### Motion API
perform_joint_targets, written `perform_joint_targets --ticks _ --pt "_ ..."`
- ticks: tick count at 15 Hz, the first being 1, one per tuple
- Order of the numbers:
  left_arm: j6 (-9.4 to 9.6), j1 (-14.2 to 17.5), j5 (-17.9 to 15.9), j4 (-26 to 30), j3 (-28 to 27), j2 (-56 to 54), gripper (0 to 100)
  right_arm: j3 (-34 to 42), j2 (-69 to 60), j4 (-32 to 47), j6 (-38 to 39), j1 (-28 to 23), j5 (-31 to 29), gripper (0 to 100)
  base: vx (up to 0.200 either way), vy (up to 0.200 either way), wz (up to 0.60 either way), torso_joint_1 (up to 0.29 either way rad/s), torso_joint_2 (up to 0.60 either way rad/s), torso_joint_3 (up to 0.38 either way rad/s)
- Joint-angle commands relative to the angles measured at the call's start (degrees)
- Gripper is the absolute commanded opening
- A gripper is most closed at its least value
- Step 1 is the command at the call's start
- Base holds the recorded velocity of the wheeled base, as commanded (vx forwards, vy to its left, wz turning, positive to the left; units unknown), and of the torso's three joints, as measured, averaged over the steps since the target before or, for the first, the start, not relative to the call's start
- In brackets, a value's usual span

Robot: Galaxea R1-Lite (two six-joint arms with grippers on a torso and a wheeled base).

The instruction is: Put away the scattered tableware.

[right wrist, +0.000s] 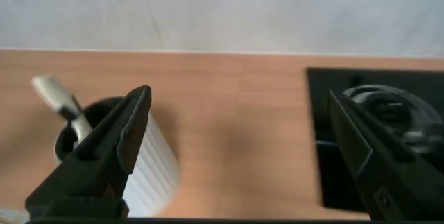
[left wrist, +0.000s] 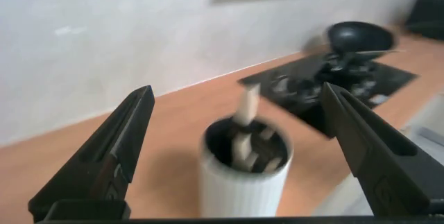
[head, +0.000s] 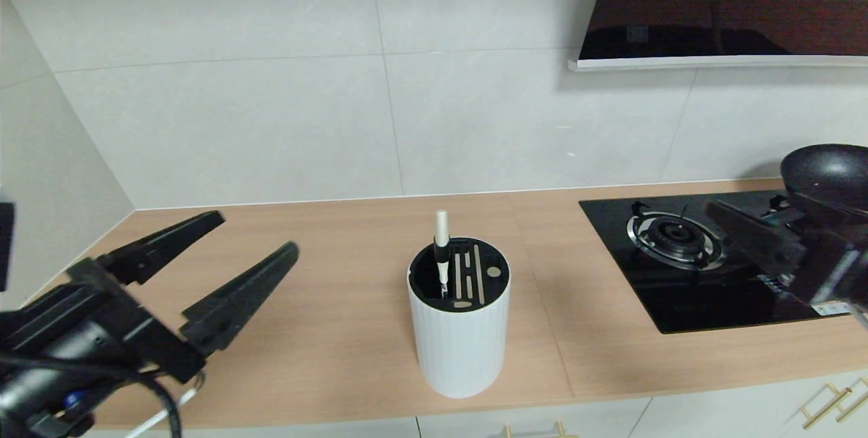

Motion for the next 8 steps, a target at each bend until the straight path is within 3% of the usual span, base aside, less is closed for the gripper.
perform_joint_targets --ticks 1,2,3,5,6,8 --pt "-0.72 7.55 0.73 17.05 5.18 -24.71 100 12.13 -23.00 4.59 -2.22 -9.69 -0.09 100 0.000 0.000 0.00 0.000 0.00 0.000" --pt "-2.31 7.91 0.91 24.61 4.74 -32.00 100 12.75 -29.33 9.51 -2.22 -13.12 0.17 100 0.000 0.000 0.00 0.000 0.00 0.000" --pt "-3.27 10.19 0.47 31.11 4.04 -38.42 100 12.22 -35.21 15.49 -2.22 -15.23 0.17 100 0.000 0.000 0.00 0.000 0.00 0.000" --pt "-3.80 15.38 -0.23 42.63 3.77 -49.93 100 10.55 -44.18 26.03 -2.31 -19.71 0.34 100 0.000 0.000 0.00 0.000 0.00 0.000" --pt "-3.71 16.96 -0.76 44.65 3.77 -52.13 100 10.37 -45.50 27.53 -2.31 -20.77 0.43 100 0.000 0.000 0.00 0.000 0.00 0.000" --pt "-3.27 21.18 -5.95 50.80 4.04 -58.90 100 9.94 -49.98 30.16 -3.28 -23.93 0.78 100 0.000 0.000 0.00 0.000 0.00 0.000"
